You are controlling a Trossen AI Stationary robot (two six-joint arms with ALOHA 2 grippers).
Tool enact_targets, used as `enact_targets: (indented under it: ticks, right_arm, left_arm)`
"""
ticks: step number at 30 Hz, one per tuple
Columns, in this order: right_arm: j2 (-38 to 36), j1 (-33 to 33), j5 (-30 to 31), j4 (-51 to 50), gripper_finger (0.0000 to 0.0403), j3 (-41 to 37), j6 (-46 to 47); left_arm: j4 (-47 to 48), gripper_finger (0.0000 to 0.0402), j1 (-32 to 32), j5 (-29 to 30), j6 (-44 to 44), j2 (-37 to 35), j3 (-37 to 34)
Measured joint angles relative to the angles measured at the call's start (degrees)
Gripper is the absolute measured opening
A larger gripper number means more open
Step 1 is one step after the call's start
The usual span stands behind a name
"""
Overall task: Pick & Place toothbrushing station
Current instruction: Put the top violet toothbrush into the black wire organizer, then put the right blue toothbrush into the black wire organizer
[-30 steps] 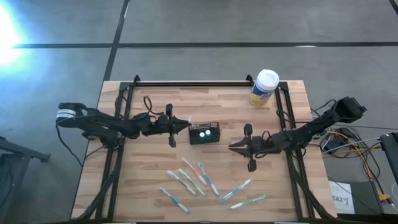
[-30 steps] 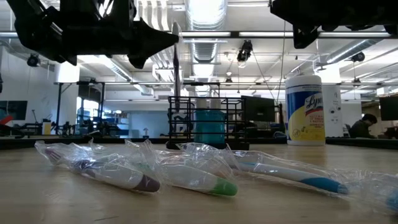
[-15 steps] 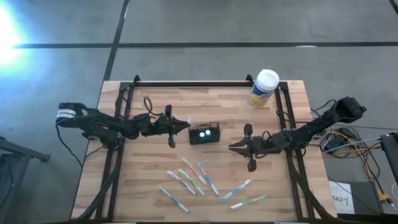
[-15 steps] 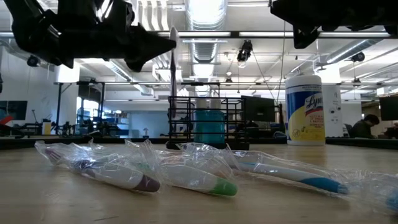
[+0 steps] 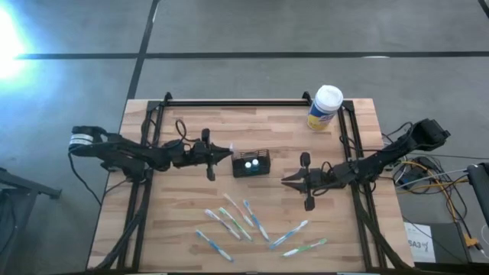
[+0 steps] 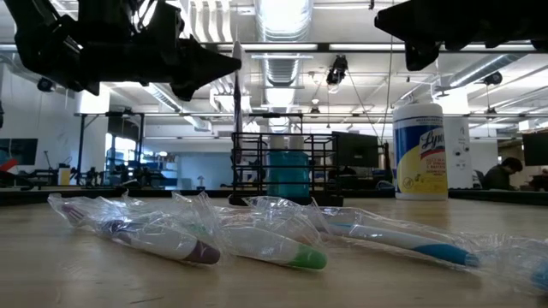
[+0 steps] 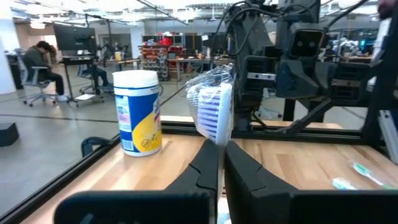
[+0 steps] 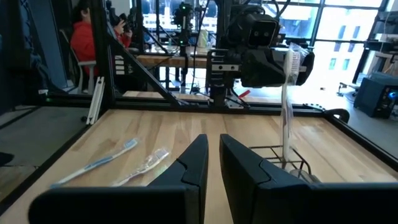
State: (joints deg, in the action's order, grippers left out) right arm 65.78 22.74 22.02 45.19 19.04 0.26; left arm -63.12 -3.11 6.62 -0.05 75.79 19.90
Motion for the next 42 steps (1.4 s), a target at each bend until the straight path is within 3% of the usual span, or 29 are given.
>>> enact_targets:
  ticks: [21, 25, 32, 42]
  right_arm:
    - [0.0, 0.0, 0.0, 0.5, 0.0036, -0.1, 0.2]
    - [0.0, 0.0, 0.0, 0.5, 0.0036, -0.1, 0.5]
    - [0.0, 0.0, 0.0, 0.5, 0.0036, -0.1, 1.1]
    - [0.0, 0.0, 0.0, 0.5, 0.0036, -0.1, 1.3]
  left_arm:
    - [-6.3, 0.0023, -0.7, 1.8, -0.3, 12.8, 0.0]
    - [-5.7, 0.0054, -0.7, 1.6, -0.3, 12.3, 0.0]
    - [-5.6, 0.0136, -0.8, -6.8, 0.2, 9.0, 0.0]
    - [-4.4, 0.0251, -1.1, -6.5, -0.3, 5.2, -0.1]
